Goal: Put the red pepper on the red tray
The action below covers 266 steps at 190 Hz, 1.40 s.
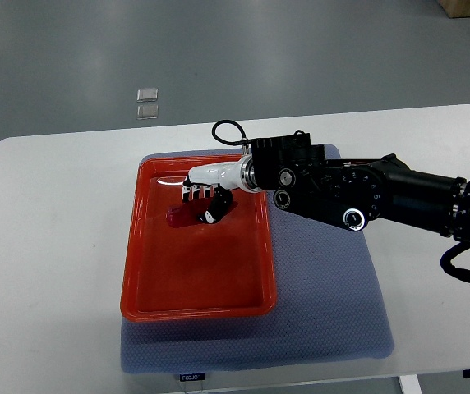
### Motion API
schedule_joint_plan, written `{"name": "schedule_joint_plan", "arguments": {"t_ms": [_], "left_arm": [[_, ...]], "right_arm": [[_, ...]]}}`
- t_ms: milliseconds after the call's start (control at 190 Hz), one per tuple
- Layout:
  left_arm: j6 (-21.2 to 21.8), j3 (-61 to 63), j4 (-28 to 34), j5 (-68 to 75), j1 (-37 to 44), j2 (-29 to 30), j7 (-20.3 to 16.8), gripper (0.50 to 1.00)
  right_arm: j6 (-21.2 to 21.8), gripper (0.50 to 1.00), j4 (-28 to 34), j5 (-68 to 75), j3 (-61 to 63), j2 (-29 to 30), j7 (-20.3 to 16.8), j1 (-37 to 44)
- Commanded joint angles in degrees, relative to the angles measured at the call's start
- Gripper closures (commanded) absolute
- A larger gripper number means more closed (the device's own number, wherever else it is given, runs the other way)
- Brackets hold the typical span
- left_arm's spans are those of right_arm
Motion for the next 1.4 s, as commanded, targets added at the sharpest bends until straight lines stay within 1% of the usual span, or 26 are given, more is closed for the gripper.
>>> {"name": "schedule_joint_plan", "arguments": {"t_ms": [0, 5, 11, 16, 21, 32, 47, 53, 58, 63, 79, 84, 121, 127, 132, 137, 169, 264, 322, 548, 712, 917, 1086, 1207, 1276, 1397], "left_arm": [[-0.01, 0.00, 0.00, 0.00, 0.00, 0.00, 0.01, 0.500], [-0.01, 0.00, 0.00, 0.00, 0.00, 0.00, 0.01, 0.500], [-0.01, 0.00, 0.00, 0.00, 0.00, 0.00, 0.01, 0.500], [-0.01, 0.00, 0.00, 0.00, 0.00, 0.00, 0.01, 0.500], [-0.01, 0.00, 0.00, 0.00, 0.00, 0.00, 0.01, 0.500], [-0.01, 0.00, 0.00, 0.00, 0.00, 0.00, 0.01, 0.500], [-0.01, 0.00, 0.00, 0.00, 0.00, 0.00, 0.01, 0.500], [-0.01, 0.00, 0.00, 0.00, 0.00, 0.00, -0.08, 0.500], [-0.01, 0.00, 0.00, 0.00, 0.00, 0.00, -0.08, 0.500], [-0.01, 0.00, 0.00, 0.00, 0.00, 0.00, 0.01, 0.500], [-0.01, 0.00, 0.00, 0.00, 0.00, 0.00, -0.08, 0.500], [-0.01, 0.00, 0.00, 0.00, 0.00, 0.00, 0.01, 0.500], [-0.01, 0.00, 0.00, 0.00, 0.00, 0.00, 0.01, 0.500], [-0.01, 0.00, 0.00, 0.00, 0.00, 0.00, 0.01, 0.500], [-0.01, 0.00, 0.00, 0.00, 0.00, 0.00, 0.01, 0.500], [-0.01, 0.00, 0.00, 0.00, 0.00, 0.00, -0.08, 0.500], [-0.01, 0.00, 0.00, 0.00, 0.00, 0.00, 0.01, 0.500], [-0.01, 0.00, 0.00, 0.00, 0.00, 0.00, 0.01, 0.500], [-0.01, 0.00, 0.00, 0.00, 0.00, 0.00, 0.01, 0.500], [-0.01, 0.00, 0.00, 0.00, 0.00, 0.00, 0.01, 0.500], [-0.01, 0.00, 0.00, 0.00, 0.00, 0.00, 0.01, 0.500], [-0.01, 0.00, 0.00, 0.00, 0.00, 0.00, 0.01, 0.500], [-0.01, 0.00, 0.00, 0.00, 0.00, 0.00, -0.08, 0.500], [-0.01, 0.00, 0.00, 0.00, 0.00, 0.00, 0.01, 0.500], [-0.01, 0.00, 0.00, 0.00, 0.00, 0.00, 0.01, 0.500], [-0.01, 0.00, 0.00, 0.00, 0.00, 0.00, 0.01, 0.500]], "right_arm": [[-0.14, 0.881, -0.09, 0.14, -0.02, 0.00, 0.08, -0.08], [-0.23, 0.863, -0.09, 0.23, 0.07, 0.00, 0.08, -0.08], [-0.23, 0.863, -0.09, 0.23, 0.07, 0.00, 0.08, -0.08], [-0.23, 0.842, -0.09, 0.32, 0.07, 0.00, 0.17, -0.08], [-0.23, 0.842, -0.09, 0.32, 0.07, 0.00, 0.17, -0.08], [-0.23, 0.806, -0.09, 0.49, 0.07, 0.00, 0.17, -0.08], [-0.23, 0.789, -0.09, 0.58, 0.07, 0.00, 0.17, -0.08], [-0.23, 0.771, -0.09, 0.67, 0.16, 0.00, 0.17, -0.08], [-0.23, 0.771, -0.09, 0.67, 0.16, 0.00, 0.17, -0.08], [-0.14, 0.750, -0.09, 0.76, 0.16, 0.00, 0.17, 0.01], [-0.23, 0.734, -0.09, 0.76, 0.16, 0.00, 0.17, -0.08], [-0.14, 0.716, -0.09, 0.84, 0.16, 0.00, 0.17, 0.01], [-0.14, 0.666, -0.09, 0.93, 0.24, 0.00, 0.26, 0.01], [-0.14, 0.650, -0.09, 0.93, 0.24, 0.00, 0.26, 0.01], [-0.14, 0.650, -0.09, 0.93, 0.24, 0.00, 0.26, 0.01], [-0.14, 0.634, -0.09, 0.93, 0.16, 0.00, 0.26, 0.01], [-0.06, 0.609, -0.09, 0.93, 0.24, 0.00, 0.26, -0.08], [0.38, 0.603, -0.09, 1.20, 0.33, 0.00, 0.26, -0.08], [0.56, 0.587, -0.09, 1.99, 0.42, 0.00, 0.26, -0.08], [0.38, 0.587, -0.09, 4.62, 1.56, 0.00, 0.26, 1.06], [0.56, 0.587, -0.18, 5.41, 8.59, -2.73, 0.26, 0.62], [-0.06, 0.587, -1.06, 14.20, 18.53, -6.51, 0.52, -3.33], [-0.14, 0.587, -2.46, 19.39, 30.48, -6.68, 5.09, -7.29], [-0.14, 0.587, -3.08, 23.78, 40.23, -5.72, 10.28, -10.53], [-0.41, 0.587, -3.17, 26.42, 43.92, -5.63, 12.30, -12.21], [-2.51, 0.587, -3.17, 32.30, 49.90, -4.75, 13.88, -15.46]]}}
